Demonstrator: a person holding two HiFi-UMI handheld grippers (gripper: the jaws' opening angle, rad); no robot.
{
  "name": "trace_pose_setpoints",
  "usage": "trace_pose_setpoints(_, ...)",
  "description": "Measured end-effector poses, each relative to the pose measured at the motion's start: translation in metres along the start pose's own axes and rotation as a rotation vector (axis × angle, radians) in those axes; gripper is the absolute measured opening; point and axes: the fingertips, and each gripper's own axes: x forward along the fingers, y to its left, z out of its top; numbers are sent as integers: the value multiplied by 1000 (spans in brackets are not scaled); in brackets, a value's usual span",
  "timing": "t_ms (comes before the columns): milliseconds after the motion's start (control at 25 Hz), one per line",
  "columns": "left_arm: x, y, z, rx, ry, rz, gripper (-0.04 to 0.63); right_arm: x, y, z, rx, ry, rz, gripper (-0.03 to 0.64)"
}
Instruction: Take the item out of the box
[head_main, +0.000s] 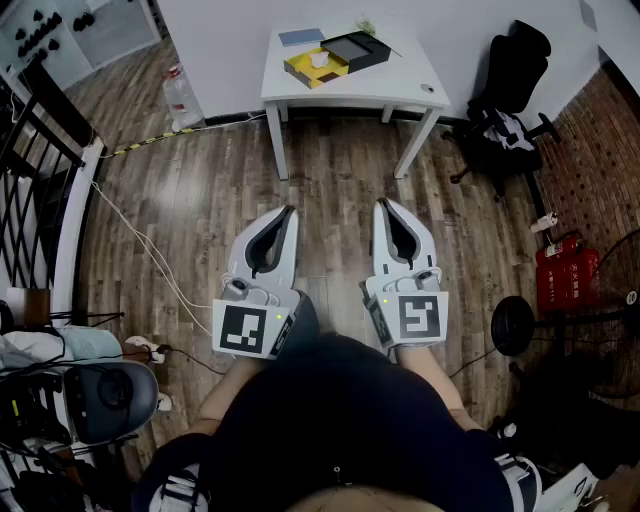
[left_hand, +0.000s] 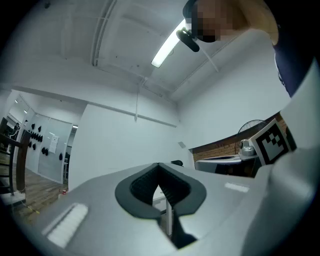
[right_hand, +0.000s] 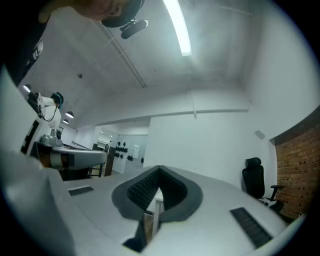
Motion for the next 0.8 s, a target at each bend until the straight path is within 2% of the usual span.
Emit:
trace_pose_setpoints(200,6,-5,-6,12,3,-9,9,-2,-11,-10,63,33,-15,12)
trace_pose_setpoints(360,15,1,-13,5,11,5,9,8,-14,-7,27,-14,-3,12)
trace_pose_setpoints(560,40,23,-31,1,41,24,11,37,-17,-12,6,-12,9,13)
trace_pose_setpoints(680,63,41,-41,-18,40,22,11,62,-25,-23,8,31,-2,12)
trace_pose_setpoints(800,92,67,-52,-28,44,22,61,99,-33,-31,6,38,3,12)
